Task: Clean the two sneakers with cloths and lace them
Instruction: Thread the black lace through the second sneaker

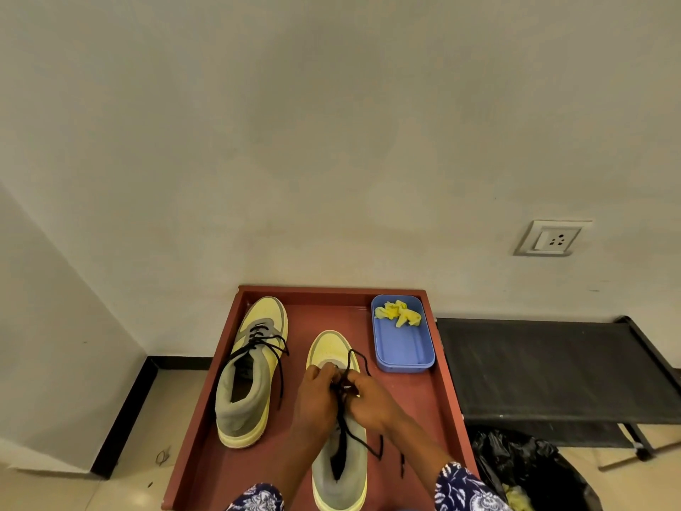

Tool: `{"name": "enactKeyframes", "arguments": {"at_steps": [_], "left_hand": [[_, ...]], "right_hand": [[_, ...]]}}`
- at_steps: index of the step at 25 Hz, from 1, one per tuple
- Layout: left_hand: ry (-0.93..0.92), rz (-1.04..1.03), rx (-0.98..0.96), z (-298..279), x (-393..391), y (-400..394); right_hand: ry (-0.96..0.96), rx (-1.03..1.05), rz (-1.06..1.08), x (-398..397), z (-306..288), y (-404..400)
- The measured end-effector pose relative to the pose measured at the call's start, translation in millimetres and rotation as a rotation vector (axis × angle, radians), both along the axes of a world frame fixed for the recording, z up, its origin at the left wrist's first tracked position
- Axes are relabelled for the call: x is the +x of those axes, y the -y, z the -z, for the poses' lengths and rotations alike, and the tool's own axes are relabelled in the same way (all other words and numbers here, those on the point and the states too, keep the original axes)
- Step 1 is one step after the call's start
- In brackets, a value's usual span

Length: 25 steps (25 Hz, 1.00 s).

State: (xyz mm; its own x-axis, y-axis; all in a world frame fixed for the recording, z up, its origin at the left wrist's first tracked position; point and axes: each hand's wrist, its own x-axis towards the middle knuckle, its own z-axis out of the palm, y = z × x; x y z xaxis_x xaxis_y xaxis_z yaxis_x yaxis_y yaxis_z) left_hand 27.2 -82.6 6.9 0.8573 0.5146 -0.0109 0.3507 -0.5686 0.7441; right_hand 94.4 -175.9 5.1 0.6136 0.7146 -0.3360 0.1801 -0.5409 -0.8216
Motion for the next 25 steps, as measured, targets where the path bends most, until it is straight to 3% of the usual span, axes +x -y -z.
{"name": "enactKeyframes", "arguments": {"at_steps": [13, 21, 25], "left_hand": [[0.12, 0.055, 0.033, 20, -16, -8], [0.128, 0.059, -0.056, 9, -23, -12], [0.069, -0.008, -0.118, 3, -19, -7]], "right_hand": [[-0.041, 0.126, 0.1, 7, -7, 5], [0.325, -0.034, -0.101, 12, -34, -1], [0.141, -0.047, -0.118, 6, -32, 0]]}}
